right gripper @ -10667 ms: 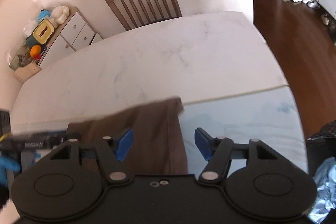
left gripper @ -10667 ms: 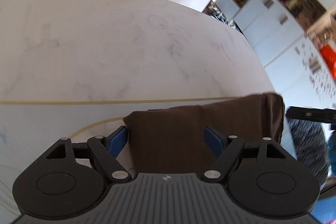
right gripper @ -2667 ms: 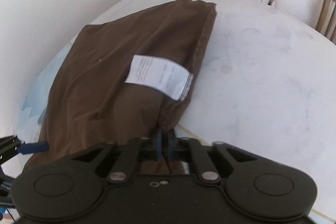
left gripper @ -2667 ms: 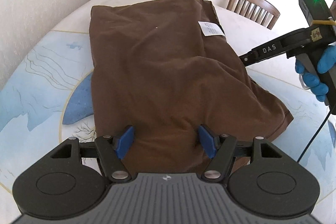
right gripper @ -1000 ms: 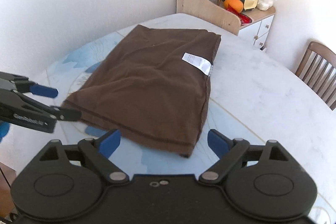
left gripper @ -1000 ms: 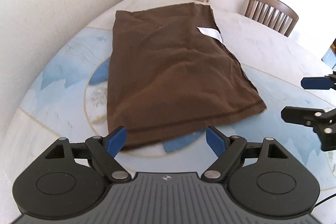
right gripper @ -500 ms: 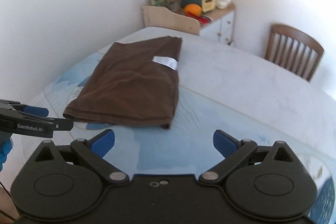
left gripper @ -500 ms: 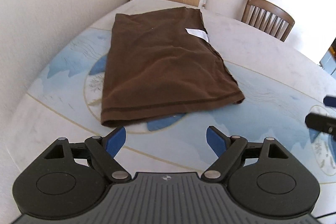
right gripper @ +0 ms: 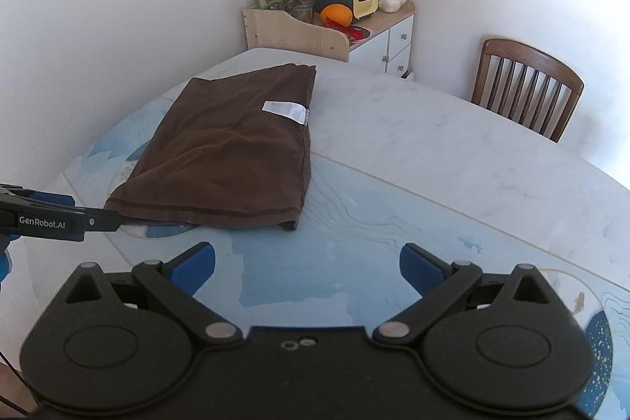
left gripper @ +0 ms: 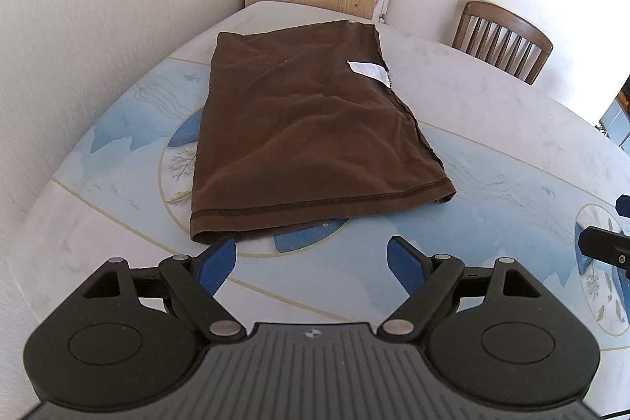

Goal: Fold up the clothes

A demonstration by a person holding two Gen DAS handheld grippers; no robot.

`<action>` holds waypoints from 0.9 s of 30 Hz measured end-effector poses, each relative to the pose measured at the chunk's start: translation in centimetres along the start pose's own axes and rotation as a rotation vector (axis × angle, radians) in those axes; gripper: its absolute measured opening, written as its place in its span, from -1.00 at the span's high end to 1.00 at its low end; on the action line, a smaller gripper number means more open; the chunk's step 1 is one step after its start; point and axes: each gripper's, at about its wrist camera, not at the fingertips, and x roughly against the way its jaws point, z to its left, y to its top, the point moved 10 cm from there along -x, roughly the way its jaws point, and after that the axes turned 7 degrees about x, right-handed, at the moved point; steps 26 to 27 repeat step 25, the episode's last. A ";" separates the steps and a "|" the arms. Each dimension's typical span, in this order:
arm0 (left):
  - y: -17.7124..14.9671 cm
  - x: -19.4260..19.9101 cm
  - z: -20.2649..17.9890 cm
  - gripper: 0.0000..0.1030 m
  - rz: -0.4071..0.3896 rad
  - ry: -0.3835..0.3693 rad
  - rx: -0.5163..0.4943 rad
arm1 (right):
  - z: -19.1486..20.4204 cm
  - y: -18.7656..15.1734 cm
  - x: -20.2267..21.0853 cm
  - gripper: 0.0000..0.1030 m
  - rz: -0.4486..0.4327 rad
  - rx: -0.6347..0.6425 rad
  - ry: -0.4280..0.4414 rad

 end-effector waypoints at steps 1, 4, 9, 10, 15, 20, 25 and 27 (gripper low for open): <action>0.0 0.0 0.0 -0.63 0.000 0.000 0.000 | 0.0 0.0 0.0 -1.00 0.000 -0.001 -0.002; 0.0 0.0 0.0 -0.63 0.001 0.002 -0.001 | -0.2 0.0 -0.1 -1.00 -0.002 -0.010 -0.012; -0.1 0.0 0.0 -0.63 0.002 0.006 -0.003 | -0.2 -0.3 -0.3 -1.00 0.011 -0.020 -0.004; -0.1 0.0 -0.1 -0.63 0.002 0.007 -0.004 | -0.2 -0.4 -0.4 -1.00 0.012 -0.022 -0.003; -0.1 0.0 -0.1 -0.63 0.004 0.011 -0.006 | -0.2 -0.8 -0.6 -1.00 0.024 -0.024 0.004; -0.1 -0.2 -0.3 -0.63 0.007 0.011 -0.016 | -0.3 -1.2 -0.9 -1.00 0.035 -0.039 0.008; -0.3 -0.3 -0.4 -0.63 0.011 0.015 -0.028 | -0.4 -1.6 -1.1 -1.00 0.047 -0.047 0.015; -0.3 -0.3 -0.4 -0.63 0.011 0.015 -0.028 | -0.4 -1.6 -1.1 -1.00 0.047 -0.047 0.015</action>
